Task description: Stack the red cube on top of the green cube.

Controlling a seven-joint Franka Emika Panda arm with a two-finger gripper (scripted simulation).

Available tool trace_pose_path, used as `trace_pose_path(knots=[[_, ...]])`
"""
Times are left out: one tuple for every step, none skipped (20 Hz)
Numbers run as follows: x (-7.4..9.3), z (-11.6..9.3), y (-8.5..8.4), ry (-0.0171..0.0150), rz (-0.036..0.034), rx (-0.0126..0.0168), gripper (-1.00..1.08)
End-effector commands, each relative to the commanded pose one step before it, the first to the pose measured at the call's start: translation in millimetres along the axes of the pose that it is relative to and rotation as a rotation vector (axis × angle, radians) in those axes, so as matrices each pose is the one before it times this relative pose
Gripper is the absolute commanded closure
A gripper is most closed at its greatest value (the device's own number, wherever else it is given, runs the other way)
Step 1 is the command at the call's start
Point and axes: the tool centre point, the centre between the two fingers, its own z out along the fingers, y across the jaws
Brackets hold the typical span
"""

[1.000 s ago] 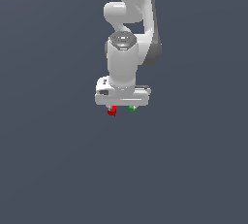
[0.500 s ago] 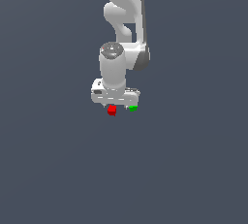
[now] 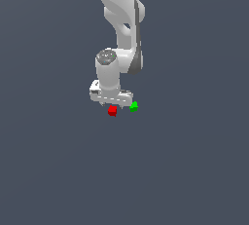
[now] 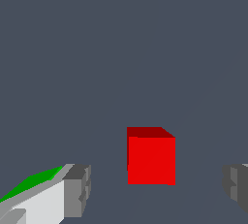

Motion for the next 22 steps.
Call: trace_pose_path(knots=[[-4.23,5.33,3.09,-0.00084,0.00998,0.00137,-0.92],[-0.84,1.15,0.66,-0.00039,0.00201,0.00029,-0.92],[-0.5,0.69,0.37,-0.00023,0.00116,0.00018,-0.92],[-0.18,0.19,-0.08,0.0,0.0,0.0,-0.92],[0.75,-0.95,-0.21,-0.00066,-0.00149,-0.00044,-0.92],[-0.01,0.31,-0.01,0.0,0.0,0.0,-0.92],[-0.04,0.92,-0.02,0.0,0.0,0.0,-0.92],[-0.07,1.53,-0.03,0.0,0.0,0.0,-0.92],[-0.09,2.13,-0.03,0.0,0.0,0.0,-0.92],[-0.12,2.73,-0.04,0.0,0.0,0.0,-0.92],[-0.15,3.32,-0.05,0.0,0.0,0.0,-0.92],[-0.16,3.83,0.24,0.00009,0.00051,0.00046,-0.92],[-0.19,4.46,-0.07,0.0,0.0,0.0,-0.92],[-0.2,5.01,-0.08,0.0,0.0,0.0,-0.92],[-0.16,5.29,0.22,0.00012,0.00053,0.00043,-0.92],[-0.11,4.87,-0.08,0.0,0.0,0.0,-0.92],[-0.04,4.24,-0.07,0.0,0.0,0.0,-0.92],[0.02,3.61,-0.06,0.0,0.0,0.0,-0.92],[0.09,2.92,0.18,0.00013,0.00042,0.00054,-0.92],[0.11,2.43,-0.05,0.0,0.0,0.0,-0.92],[0.12,1.86,-0.04,0.0,0.0,0.0,-0.92],[0.1,1.32,-0.03,0.0,0.0,0.0,-0.92]])
